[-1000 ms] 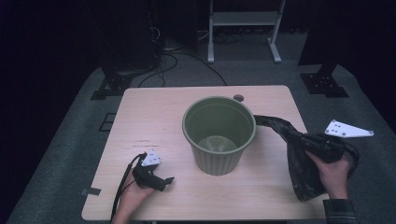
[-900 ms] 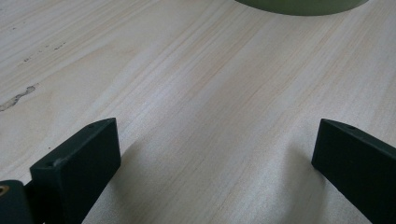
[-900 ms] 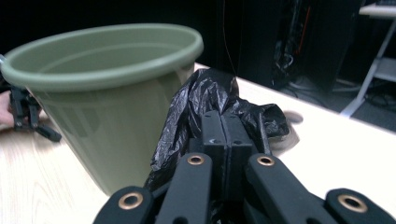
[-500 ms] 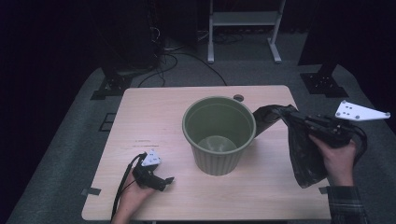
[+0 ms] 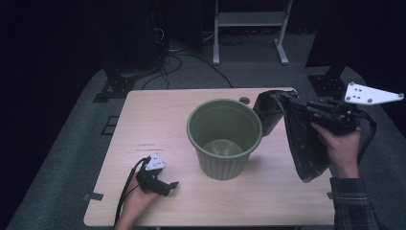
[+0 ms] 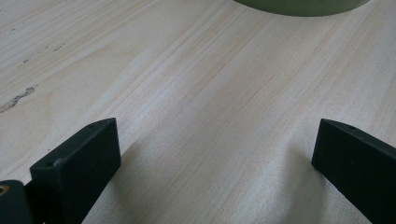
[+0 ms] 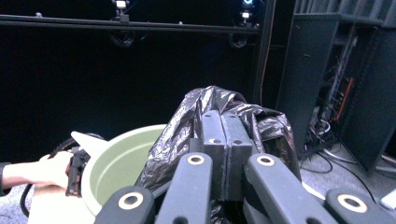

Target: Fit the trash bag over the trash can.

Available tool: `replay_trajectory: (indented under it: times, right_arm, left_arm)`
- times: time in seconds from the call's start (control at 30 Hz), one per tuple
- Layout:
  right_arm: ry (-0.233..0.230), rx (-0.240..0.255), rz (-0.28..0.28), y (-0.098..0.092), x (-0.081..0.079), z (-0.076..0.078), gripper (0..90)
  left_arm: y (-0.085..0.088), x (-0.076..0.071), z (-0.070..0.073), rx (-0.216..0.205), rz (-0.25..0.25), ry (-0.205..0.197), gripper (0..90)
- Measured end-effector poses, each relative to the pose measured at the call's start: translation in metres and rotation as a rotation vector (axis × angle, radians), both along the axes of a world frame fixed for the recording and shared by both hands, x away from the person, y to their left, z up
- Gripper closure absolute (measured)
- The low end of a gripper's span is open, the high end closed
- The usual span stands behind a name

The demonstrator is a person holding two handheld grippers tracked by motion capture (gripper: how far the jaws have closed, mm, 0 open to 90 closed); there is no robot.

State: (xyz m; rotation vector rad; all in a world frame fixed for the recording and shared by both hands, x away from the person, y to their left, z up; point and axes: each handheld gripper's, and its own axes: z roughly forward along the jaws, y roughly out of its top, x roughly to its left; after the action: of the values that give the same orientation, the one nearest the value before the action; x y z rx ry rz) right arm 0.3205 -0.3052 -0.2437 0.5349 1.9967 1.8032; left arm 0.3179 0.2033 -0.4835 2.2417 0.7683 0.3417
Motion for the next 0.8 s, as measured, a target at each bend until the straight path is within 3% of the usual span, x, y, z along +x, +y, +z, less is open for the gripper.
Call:
replay_trajectory:
  times: [0.53,0.8]
  right_arm:
    - [-0.073,-0.014,0.100,0.046,-0.008,0.053,89.8]
    - [-0.108,-0.013,0.142,0.061,-0.019,0.069,89.9]
  left_arm:
    - [0.000,0.000,0.000,0.001,-0.002,-0.001,0.0]
    - [0.000,0.000,0.000,0.001,-0.004,-0.002,0.0]
